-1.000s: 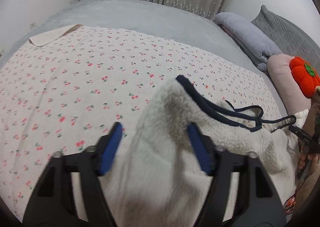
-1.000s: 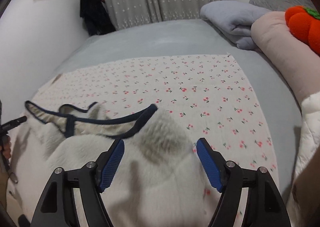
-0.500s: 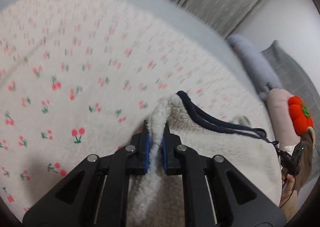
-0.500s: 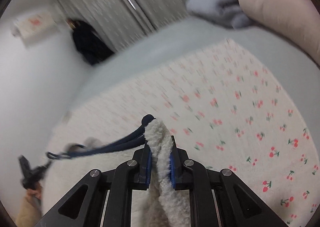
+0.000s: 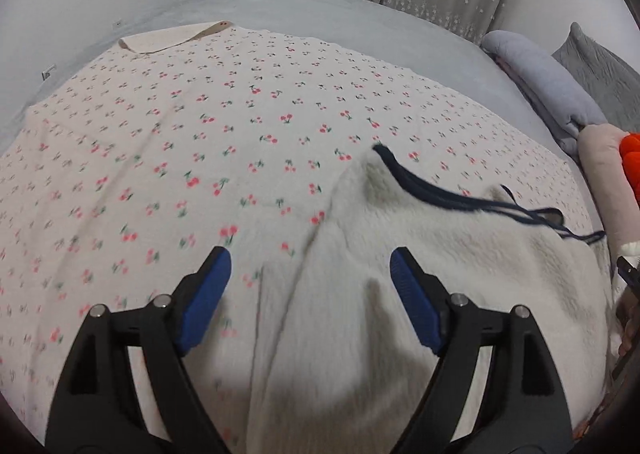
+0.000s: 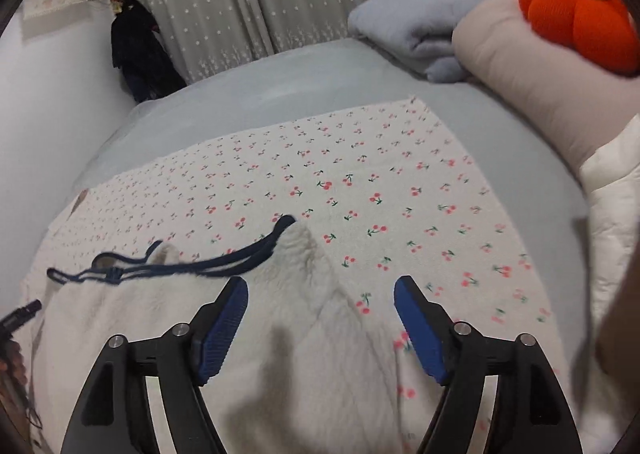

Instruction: Fold large clothes

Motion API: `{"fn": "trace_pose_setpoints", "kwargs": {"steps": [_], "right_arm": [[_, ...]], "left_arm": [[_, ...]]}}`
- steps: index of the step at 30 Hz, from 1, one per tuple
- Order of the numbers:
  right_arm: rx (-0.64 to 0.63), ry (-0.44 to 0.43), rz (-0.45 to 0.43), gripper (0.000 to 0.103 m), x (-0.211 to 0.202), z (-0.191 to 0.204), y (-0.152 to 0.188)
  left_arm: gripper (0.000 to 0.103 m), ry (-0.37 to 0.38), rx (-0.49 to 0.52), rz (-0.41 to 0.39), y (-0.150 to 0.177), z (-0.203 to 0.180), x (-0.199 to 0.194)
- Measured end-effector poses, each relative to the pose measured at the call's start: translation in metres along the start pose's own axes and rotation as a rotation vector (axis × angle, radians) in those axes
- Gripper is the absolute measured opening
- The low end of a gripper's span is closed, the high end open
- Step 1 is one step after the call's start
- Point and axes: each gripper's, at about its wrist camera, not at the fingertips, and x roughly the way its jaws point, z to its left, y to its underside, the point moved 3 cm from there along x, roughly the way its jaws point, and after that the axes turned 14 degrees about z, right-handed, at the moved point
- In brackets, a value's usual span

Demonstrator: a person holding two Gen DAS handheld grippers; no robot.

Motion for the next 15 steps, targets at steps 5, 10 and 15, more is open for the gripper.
{"fn": "trace_pose_setpoints", "kwargs": {"steps": [5, 10, 15], "right_arm": [[-0.064, 0.069, -0.032, 0.081, -0.043, 0.023, 0.033], [-0.068, 0.102, -0.077, 0.084, -0.07, 0.04, 0.06], [-0.045, 0.066, -0.073, 0.084, -0.083, 0.063, 0.077]], "left_arm": [[0.087, 0.003, -0.029, 0.001, 0.05, 0.003, -0.031], [0.094, 0.036, -0.167, 0.006, 0.1, 0.016, -0.049], [0.095, 0.13, -0.263, 0.047, 0.145, 0.009, -0.062]]}}
